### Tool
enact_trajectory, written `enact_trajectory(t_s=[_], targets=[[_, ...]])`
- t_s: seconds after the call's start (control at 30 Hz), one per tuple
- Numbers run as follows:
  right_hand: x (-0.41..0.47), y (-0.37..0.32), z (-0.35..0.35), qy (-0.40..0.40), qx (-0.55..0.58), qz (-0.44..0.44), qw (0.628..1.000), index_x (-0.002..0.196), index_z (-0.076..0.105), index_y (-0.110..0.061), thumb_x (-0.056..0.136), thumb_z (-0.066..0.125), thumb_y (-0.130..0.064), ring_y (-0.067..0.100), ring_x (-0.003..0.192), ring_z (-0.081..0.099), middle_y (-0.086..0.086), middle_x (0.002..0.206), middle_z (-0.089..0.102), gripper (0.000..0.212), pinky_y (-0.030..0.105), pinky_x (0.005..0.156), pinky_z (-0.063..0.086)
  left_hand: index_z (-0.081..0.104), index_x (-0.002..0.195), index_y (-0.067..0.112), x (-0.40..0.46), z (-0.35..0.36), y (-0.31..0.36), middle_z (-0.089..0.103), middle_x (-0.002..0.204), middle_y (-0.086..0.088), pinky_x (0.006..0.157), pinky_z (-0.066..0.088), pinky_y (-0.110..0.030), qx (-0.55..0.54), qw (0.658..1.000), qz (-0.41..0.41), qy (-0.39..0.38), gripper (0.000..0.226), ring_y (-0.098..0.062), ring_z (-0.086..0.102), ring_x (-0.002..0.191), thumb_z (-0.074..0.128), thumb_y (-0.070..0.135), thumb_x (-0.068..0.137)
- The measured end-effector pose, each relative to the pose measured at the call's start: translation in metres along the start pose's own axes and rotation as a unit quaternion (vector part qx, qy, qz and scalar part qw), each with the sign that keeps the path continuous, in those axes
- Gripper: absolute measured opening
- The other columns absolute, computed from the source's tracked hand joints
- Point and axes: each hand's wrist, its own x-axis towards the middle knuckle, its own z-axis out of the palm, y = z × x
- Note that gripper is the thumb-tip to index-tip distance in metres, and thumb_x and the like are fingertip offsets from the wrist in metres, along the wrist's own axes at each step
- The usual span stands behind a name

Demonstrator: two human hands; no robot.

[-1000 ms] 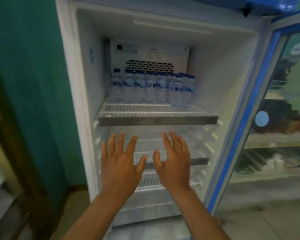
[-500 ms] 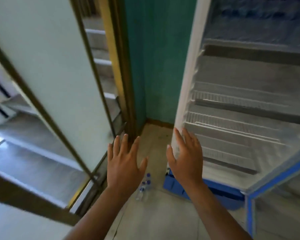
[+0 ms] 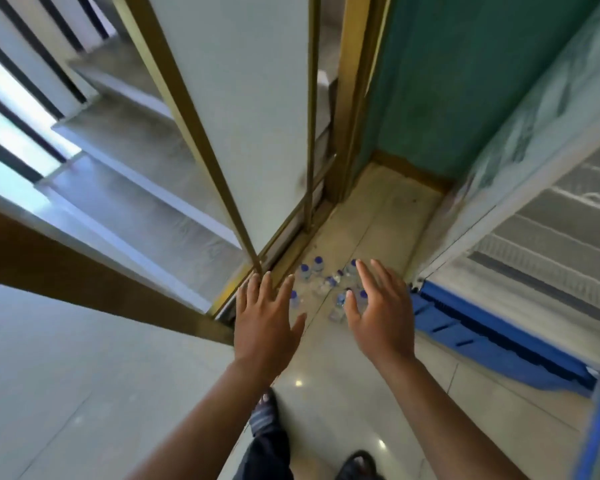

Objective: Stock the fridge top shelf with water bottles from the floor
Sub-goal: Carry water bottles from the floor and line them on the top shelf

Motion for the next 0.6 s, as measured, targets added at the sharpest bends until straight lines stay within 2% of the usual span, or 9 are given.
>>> enact_trajectory(t_s=[0.17,0.33,0.43,0.53,0.6], targets=[[0.015,0.014,0.112,-0.081,0.001,0.052,0.995,0.148,0.042,-0.028,0.095,0.051,-0.041,0.022,0.139,0.038,0.002,0.151,0.044,0.056,0.041,0.105,0.046,0.021,0.152,0.033,0.051,0.102,-0.041,0.037,0.154,-0.002,0.116,0.031,-0.045,-0.029,0.997,-0.028,-0.066,0.073,-0.026,0.028,0.144,0.050,0.060,0.090],[0.024,0.064,0.233,-0.150,-0.017,0.099,0.984,0.147,0.043,-0.025,0.094,0.053,-0.038,0.022,0.135,0.041,0.002,0.150,0.047,0.056,0.037,0.100,0.045,0.027,0.151,0.030,0.102,0.230,-0.057,0.049,0.142,-0.004,0.095,0.050,-0.041,-0.065,0.981,-0.103,-0.150,0.073,-0.025,0.048,0.128,0.059,0.052,0.089],[0.045,0.096,0.312,-0.190,-0.031,0.082,0.978,0.147,0.043,-0.024,0.093,0.053,-0.039,0.024,0.134,0.042,0.001,0.149,0.047,0.057,0.039,0.099,0.045,0.031,0.149,0.027,0.137,0.311,-0.065,0.055,0.130,-0.006,0.083,0.052,-0.040,-0.070,0.971,-0.150,-0.175,0.073,-0.026,0.056,0.115,0.063,0.050,0.088],[0.063,0.133,0.390,-0.215,-0.036,0.077,0.973,0.143,0.046,-0.026,0.092,0.055,-0.040,0.025,0.128,0.047,0.001,0.144,0.051,0.053,0.039,0.093,0.048,0.029,0.151,0.022,0.171,0.391,-0.072,0.054,0.132,-0.008,0.088,0.049,-0.036,-0.123,0.946,-0.229,-0.193,0.077,-0.026,0.054,0.118,0.065,0.049,0.088],[0.073,0.155,0.439,-0.219,-0.030,0.109,0.969,0.139,0.049,-0.026,0.092,0.057,-0.041,0.025,0.121,0.051,0.001,0.139,0.054,0.050,0.036,0.084,0.050,0.030,0.149,0.020,0.192,0.439,-0.078,0.054,0.134,-0.006,0.089,0.045,-0.031,-0.193,0.915,-0.301,-0.187,0.081,-0.024,0.053,0.119,0.069,0.049,0.085]])
